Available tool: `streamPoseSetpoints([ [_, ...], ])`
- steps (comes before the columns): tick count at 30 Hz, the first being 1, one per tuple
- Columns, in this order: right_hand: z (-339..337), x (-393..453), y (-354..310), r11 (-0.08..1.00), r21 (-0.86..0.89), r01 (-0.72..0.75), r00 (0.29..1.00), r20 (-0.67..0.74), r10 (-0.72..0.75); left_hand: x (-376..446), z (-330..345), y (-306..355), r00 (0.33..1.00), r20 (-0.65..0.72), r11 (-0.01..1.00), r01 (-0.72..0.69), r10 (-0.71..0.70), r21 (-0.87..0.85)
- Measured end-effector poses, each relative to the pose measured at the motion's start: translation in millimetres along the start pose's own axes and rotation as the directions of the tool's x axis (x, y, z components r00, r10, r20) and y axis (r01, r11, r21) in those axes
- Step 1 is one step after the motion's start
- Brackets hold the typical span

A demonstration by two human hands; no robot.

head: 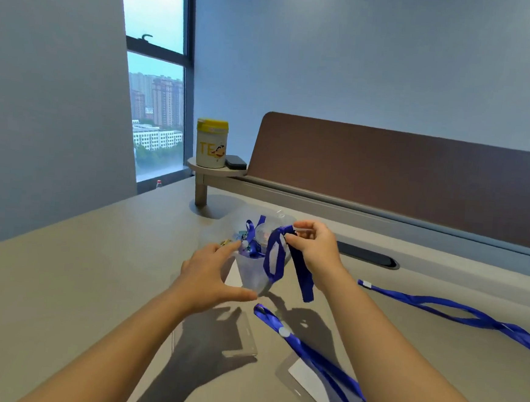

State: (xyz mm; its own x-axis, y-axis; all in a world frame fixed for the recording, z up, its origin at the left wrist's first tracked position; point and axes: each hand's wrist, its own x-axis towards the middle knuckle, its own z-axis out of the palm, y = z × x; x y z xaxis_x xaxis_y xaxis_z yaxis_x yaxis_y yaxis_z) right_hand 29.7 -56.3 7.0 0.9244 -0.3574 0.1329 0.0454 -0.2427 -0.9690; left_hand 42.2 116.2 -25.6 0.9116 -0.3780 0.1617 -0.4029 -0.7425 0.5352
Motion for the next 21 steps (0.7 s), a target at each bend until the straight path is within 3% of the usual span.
streamPoseSetpoints([
  [7,45,55,-31,0.993,0.111,-0.036,0.999,0.025,0.034,45,-29,-21,0.997,-0.067,1.000,0.027,-0.028,-0.014],
  [13,78,108,-19,0.970,0.228,-0.085,0.995,-0.031,0.094,80,-32,-41,0.994,-0.091,0.998,0.051,-0.053,-0.021],
  [16,90,120,1,0.985,0.109,-0.135,0.989,-0.044,0.141,88,-28,-50,0.995,-0.082,0.999,0.050,-0.051,-0.016],
  [21,80,114,26,0.940,-0.326,-0.100,0.995,-0.007,0.104,87,-19,-56,0.998,-0.048,0.999,0.041,-0.043,-0.026],
])
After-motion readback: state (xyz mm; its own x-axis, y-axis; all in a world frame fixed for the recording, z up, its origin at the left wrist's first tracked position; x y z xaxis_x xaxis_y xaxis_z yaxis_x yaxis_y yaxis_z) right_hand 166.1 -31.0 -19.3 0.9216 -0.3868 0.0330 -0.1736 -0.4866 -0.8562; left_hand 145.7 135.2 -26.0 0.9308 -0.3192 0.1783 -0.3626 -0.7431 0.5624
